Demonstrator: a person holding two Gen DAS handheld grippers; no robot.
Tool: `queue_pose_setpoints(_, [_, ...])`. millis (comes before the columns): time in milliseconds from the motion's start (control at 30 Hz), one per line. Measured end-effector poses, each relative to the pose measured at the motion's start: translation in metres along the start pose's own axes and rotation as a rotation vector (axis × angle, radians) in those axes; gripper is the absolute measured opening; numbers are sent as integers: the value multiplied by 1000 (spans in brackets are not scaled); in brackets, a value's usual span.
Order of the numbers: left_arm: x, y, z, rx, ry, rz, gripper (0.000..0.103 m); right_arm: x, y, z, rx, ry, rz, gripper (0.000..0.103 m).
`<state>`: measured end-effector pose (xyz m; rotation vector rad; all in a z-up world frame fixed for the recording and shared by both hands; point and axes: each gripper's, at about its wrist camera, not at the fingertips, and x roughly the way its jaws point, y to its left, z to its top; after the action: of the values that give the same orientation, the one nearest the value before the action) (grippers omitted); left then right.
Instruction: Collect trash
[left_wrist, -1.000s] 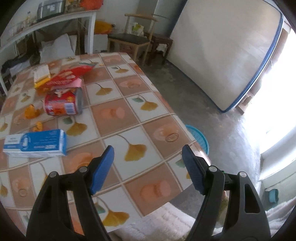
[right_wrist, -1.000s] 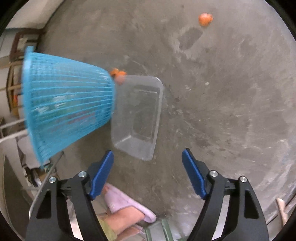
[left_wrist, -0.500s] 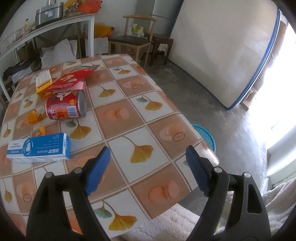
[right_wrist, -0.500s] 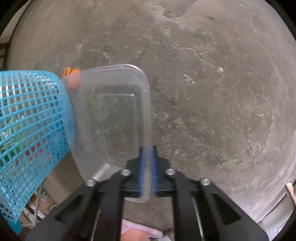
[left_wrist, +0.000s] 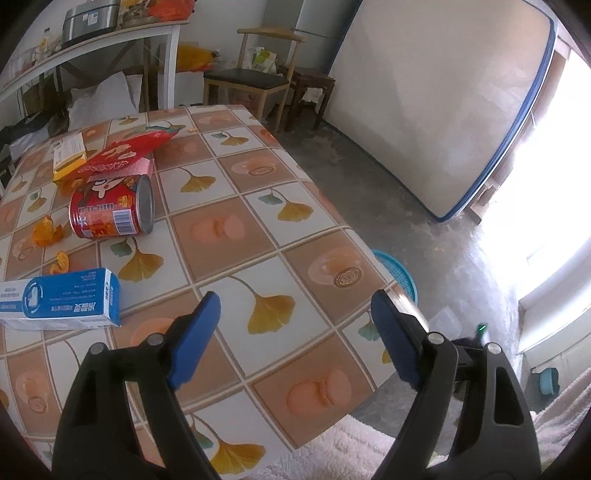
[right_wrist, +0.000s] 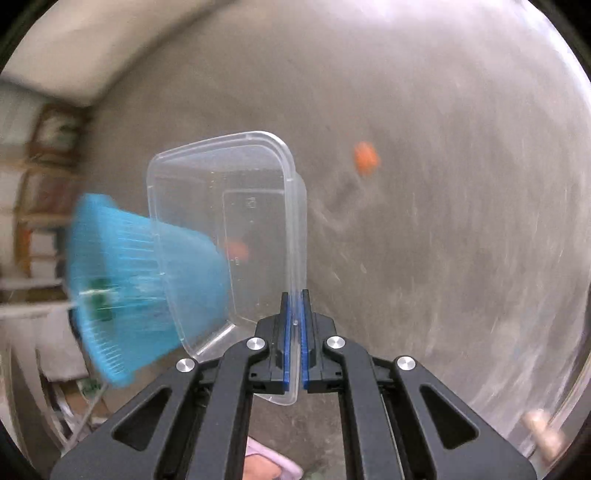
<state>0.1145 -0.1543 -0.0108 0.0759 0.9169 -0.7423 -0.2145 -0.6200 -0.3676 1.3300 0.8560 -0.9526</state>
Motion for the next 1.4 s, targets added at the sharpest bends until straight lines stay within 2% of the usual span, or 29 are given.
queue_pose_setpoints(100, [-1, 3, -1, -6, -8, -16, 79, -48, 66, 10, -193, -60, 92, 4])
queue_pose_setpoints(233, [-9, 8, -5, -19, -34, -30, 79, -58, 140, 11, -344, -54, 155, 5])
queue_pose_setpoints(333, [-19, 15, -9, -25, -53, -19, 80, -36, 188, 10, -399, 4, 158, 10])
queue_pose_setpoints(367, [-23, 18, -10, -29, -60, -11, 80, -26, 195, 8, -414, 5, 127, 20])
queue_pose_setpoints(400, [-28, 22, -12, -34, -66, -3, 80, -13, 206, 6, -442, 5, 51, 25])
queue_pose_setpoints(433, [-31, 26, -12, -38, -70, 5, 80, -9, 207, 6, -453, 12, 18, 33])
queue_pose_setpoints(533, [-46, 40, -14, -44, -88, 36, 81, 6, 210, -2, -446, 13, -70, 34])
queue_pose_setpoints(667, [-62, 62, -20, -56, -106, 70, 81, -18, 197, -9, -392, -31, -76, 34])
queue_pose_setpoints(800, [-72, 89, -28, -97, -104, 90, 81, -57, 193, -17, -398, -84, -54, 36])
queue_pose_setpoints(867, [-77, 104, -33, -128, -101, 105, 81, -87, 201, -29, -434, -124, -23, 47])
queue_pose_setpoints(933, [-84, 116, -39, -154, -105, 116, 81, -118, 216, -46, -503, -172, 6, 52])
queue_pose_setpoints(1033, [-92, 133, -48, -198, -115, 136, 81, -165, 256, -80, -648, -213, 69, 54])
queue_pose_setpoints(1200, [-97, 160, -64, -291, -126, 166, 81, -230, 350, -157, -966, -230, 258, 54])
queue_pose_setpoints(1300, [-99, 171, -68, -338, -143, 182, 81, -254, 416, -226, -1179, -165, 434, 55])
queue_pose_setpoints(1367, [-101, 182, -70, -392, -161, 183, 81, -254, 451, -271, -1276, -38, 556, 55])
queue_pose_setpoints(1400, [-101, 190, -71, -438, -165, 173, 81, -251, 460, -288, -1304, 4, 585, 55])
